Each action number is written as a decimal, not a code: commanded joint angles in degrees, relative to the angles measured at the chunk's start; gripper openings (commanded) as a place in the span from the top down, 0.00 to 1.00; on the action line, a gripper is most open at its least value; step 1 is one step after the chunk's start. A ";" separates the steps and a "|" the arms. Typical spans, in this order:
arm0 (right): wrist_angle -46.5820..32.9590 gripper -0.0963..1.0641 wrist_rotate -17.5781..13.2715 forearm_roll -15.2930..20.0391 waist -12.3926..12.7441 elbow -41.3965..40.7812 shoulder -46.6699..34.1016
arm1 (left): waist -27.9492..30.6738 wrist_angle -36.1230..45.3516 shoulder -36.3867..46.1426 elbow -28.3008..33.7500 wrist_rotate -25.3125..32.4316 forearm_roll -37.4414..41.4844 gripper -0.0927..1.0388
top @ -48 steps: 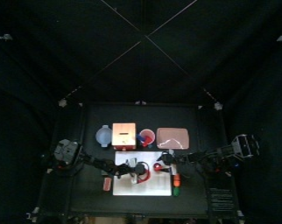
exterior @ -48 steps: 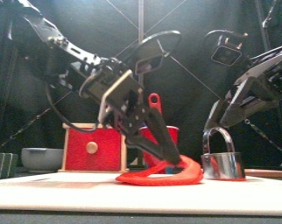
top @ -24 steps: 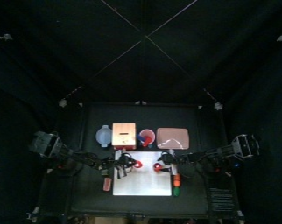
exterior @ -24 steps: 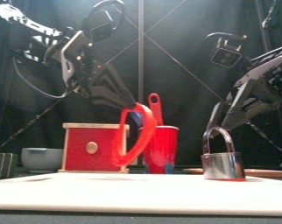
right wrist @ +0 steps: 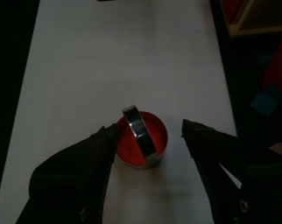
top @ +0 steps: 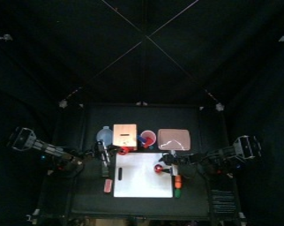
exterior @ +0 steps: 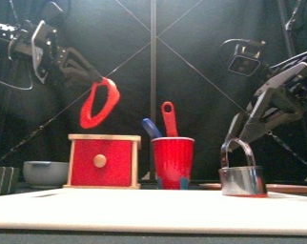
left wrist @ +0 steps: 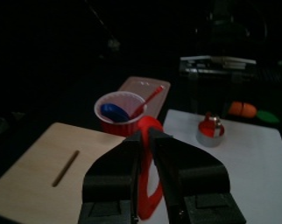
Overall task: Get the cutter from the drawer then cut the dough then place the extra dough in the bowl
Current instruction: Place the extra dough in the bowl
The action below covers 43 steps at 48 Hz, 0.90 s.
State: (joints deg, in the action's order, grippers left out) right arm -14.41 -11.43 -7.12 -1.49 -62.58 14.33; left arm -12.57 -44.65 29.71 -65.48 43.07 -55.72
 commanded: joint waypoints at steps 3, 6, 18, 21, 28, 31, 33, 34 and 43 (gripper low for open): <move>-0.18 0.12 0.09 0.53 0.18 1.05 0.97 | 1.58 -1.93 7.73 -2.64 0.53 0.97 0.41; -0.09 0.12 0.09 0.70 0.18 1.14 0.97 | 2.46 -2.11 10.28 -4.22 0.88 1.58 0.41; -0.09 0.12 0.09 1.32 0.18 1.14 0.97 | 7.65 -2.55 15.91 -9.14 1.41 2.11 0.41; 0.09 0.12 0.00 1.32 0.18 1.23 0.97 | 9.23 -2.29 16.26 -10.46 1.32 2.02 0.41; 0.44 0.12 0.00 1.76 0.09 1.23 0.97 | 12.83 -2.02 16.26 -13.54 1.05 0.35 0.41; 0.62 0.12 0.09 2.02 0.18 1.23 0.97 | 14.15 -1.32 16.26 -14.50 1.05 -0.97 0.41; 0.70 0.12 0.09 2.02 0.18 1.23 0.97 | 14.85 -0.62 16.26 -14.85 1.05 -1.58 0.41; 0.70 0.12 0.09 2.02 0.09 1.23 0.88 | 15.12 -0.26 16.26 -15.03 1.05 -1.93 0.41; 0.70 0.12 0.09 2.02 0.18 1.85 0.70 | 17.67 5.98 16.17 -15.21 0.88 -3.52 0.38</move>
State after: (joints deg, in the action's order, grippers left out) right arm -13.45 -11.43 -5.19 -1.49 -62.05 14.33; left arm 4.31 -40.96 45.97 -81.47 44.03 -59.06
